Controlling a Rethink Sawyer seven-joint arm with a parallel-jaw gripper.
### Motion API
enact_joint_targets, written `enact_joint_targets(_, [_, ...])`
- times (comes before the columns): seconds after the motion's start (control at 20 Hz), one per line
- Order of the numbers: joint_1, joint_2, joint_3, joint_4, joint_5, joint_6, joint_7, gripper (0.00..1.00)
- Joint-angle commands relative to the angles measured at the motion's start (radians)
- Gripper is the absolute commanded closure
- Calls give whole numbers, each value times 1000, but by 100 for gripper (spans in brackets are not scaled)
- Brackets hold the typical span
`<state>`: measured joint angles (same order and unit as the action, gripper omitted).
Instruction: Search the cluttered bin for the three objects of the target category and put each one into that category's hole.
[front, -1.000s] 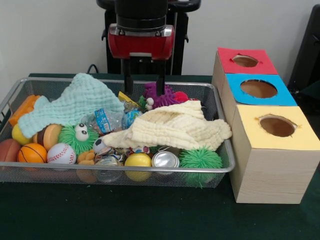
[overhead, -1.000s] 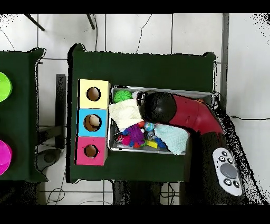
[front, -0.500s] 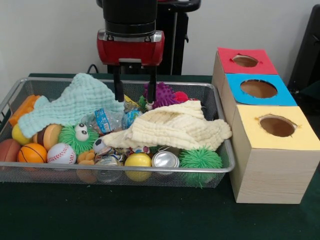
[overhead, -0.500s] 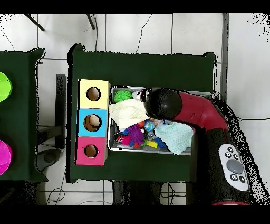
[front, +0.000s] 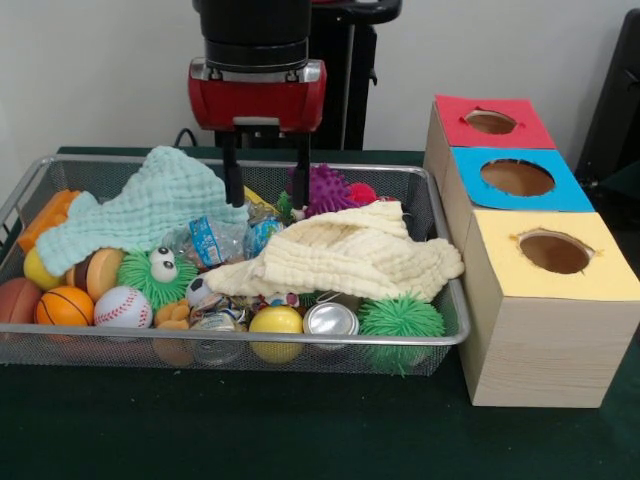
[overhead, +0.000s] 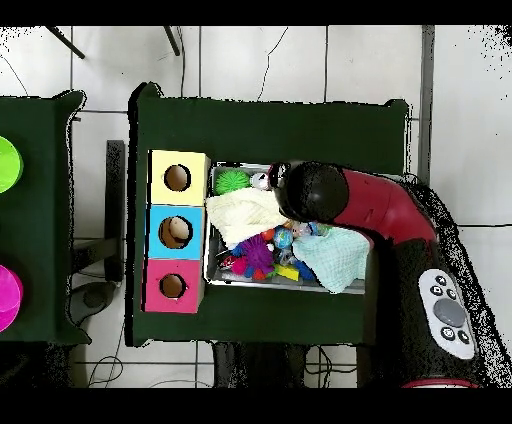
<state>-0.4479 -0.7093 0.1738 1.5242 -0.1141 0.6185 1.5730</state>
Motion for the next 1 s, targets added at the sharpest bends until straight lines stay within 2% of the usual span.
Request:
enact_joint_targets(0.05, [-34, 47, 103, -44, -52, 149, -131, 0])
enact_joint_targets(0.3, [-53, 48, 115, -50, -54, 166, -146, 0])
enact_joint_targets(0.7, [-97, 66, 145, -109, -67, 215, -184, 0])
enact_joint_targets(1.0, [-113, 65, 166, -113, -83, 223, -182, 0])
